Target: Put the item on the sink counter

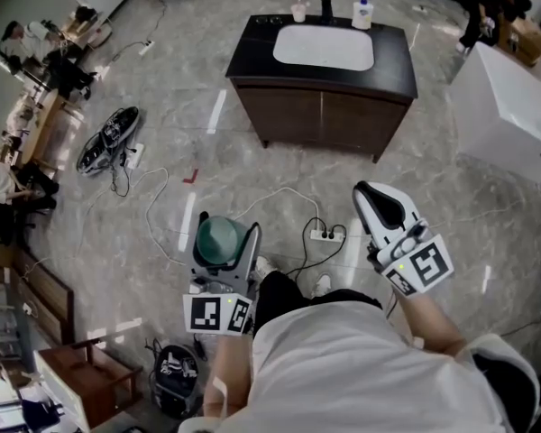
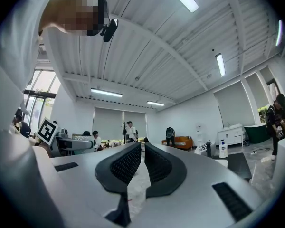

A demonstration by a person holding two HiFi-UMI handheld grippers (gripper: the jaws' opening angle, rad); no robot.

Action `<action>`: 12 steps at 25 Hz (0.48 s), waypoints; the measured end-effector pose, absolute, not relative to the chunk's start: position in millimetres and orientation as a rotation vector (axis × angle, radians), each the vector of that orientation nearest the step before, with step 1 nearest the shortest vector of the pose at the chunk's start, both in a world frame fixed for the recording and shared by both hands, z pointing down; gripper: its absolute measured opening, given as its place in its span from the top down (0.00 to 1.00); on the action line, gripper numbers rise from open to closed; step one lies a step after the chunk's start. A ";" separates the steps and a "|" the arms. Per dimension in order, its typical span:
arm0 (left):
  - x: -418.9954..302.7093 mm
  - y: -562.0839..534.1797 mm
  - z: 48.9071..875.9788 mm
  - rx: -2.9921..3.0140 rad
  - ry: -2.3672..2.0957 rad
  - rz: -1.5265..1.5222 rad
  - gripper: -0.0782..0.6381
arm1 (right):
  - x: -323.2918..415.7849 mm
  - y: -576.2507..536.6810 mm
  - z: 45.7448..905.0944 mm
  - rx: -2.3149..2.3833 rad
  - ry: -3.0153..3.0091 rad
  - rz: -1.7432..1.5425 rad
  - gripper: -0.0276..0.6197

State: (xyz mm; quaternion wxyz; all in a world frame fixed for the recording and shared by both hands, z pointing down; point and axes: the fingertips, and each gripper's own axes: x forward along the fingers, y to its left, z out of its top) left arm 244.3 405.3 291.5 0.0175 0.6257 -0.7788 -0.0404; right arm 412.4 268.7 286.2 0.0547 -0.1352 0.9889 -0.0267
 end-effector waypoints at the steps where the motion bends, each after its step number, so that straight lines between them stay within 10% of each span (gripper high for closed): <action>1: 243.3 404.1 292.4 1.946 -2.418 -0.125 0.33 | 412.0 267.6 286.2 -0.412 3.004 -0.077 0.88; 12: 201.0 371.6 302.7 2.024 -2.363 -0.133 0.33 | 385.7 247.4 291.6 -0.519 3.022 -0.032 0.88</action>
